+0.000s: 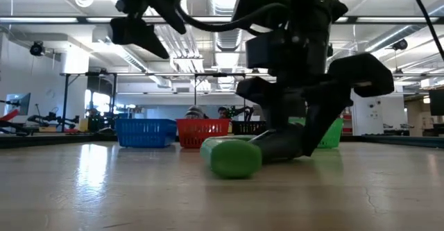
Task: Pick & Place Travel size toiletries
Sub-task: Put the gray deodorant into the red bin, then put the green shampoo into the blue bin
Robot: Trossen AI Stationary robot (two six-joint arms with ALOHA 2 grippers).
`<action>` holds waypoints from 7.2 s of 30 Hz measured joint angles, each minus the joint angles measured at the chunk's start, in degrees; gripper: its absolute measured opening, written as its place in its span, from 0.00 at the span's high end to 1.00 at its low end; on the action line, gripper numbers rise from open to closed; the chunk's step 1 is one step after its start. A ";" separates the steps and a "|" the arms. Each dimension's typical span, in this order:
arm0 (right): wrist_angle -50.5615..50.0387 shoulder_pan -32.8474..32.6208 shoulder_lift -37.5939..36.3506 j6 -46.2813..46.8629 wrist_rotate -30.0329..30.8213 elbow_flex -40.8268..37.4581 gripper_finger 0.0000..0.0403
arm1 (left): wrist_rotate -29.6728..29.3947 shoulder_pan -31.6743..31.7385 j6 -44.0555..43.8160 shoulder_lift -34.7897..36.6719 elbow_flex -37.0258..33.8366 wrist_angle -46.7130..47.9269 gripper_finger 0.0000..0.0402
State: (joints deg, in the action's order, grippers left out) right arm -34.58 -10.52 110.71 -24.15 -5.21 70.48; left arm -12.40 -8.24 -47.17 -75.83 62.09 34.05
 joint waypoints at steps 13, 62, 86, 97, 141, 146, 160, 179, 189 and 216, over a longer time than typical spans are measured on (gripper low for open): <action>-5.62 6.31 -8.43 20.21 -5.57 4.02 0.51 | -6.76 -8.98 2.82 1.85 -0.58 6.71 0.19; -16.31 11.83 -22.36 60.59 19.79 1.49 0.11 | 10.37 -13.30 31.12 -20.87 -7.48 -33.99 0.19; -17.13 0.66 -44.39 77.29 26.48 -19.88 0.22 | 8.14 -13.08 32.61 -37.14 7.82 -20.85 0.44; -16.23 3.55 -44.97 76.67 28.99 -18.06 0.27 | 5.56 -11.94 26.50 -26.91 2.96 -7.23 0.62; 3.51 5.62 -17.29 28.95 9.25 -8.09 0.12 | 1.14 29.89 -1.22 12.37 -21.68 -9.57 0.31; 3.58 4.01 -9.35 17.75 9.48 -2.28 0.15 | 1.44 25.79 3.93 17.68 -19.94 -9.64 0.30; -0.58 3.84 5.00 8.72 6.37 8.39 0.30 | -3.55 4.73 -0.97 24.53 -21.14 -8.10 0.31; -2.50 7.66 3.09 20.64 -6.95 9.78 0.69 | -3.19 -10.05 17.69 18.01 -21.19 -11.61 0.31; -1.30 13.37 -2.39 33.56 -25.00 9.87 0.66 | -19.22 -17.48 47.49 2.42 -19.80 -30.01 0.31; -2.33 13.64 -2.70 32.72 -33.30 14.63 0.66 | -15.48 -10.30 68.34 -12.61 -7.57 -38.75 0.61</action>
State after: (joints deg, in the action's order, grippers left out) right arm -36.91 3.11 108.01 8.57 -38.52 85.11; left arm -27.88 -18.55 21.16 -88.44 54.51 -4.70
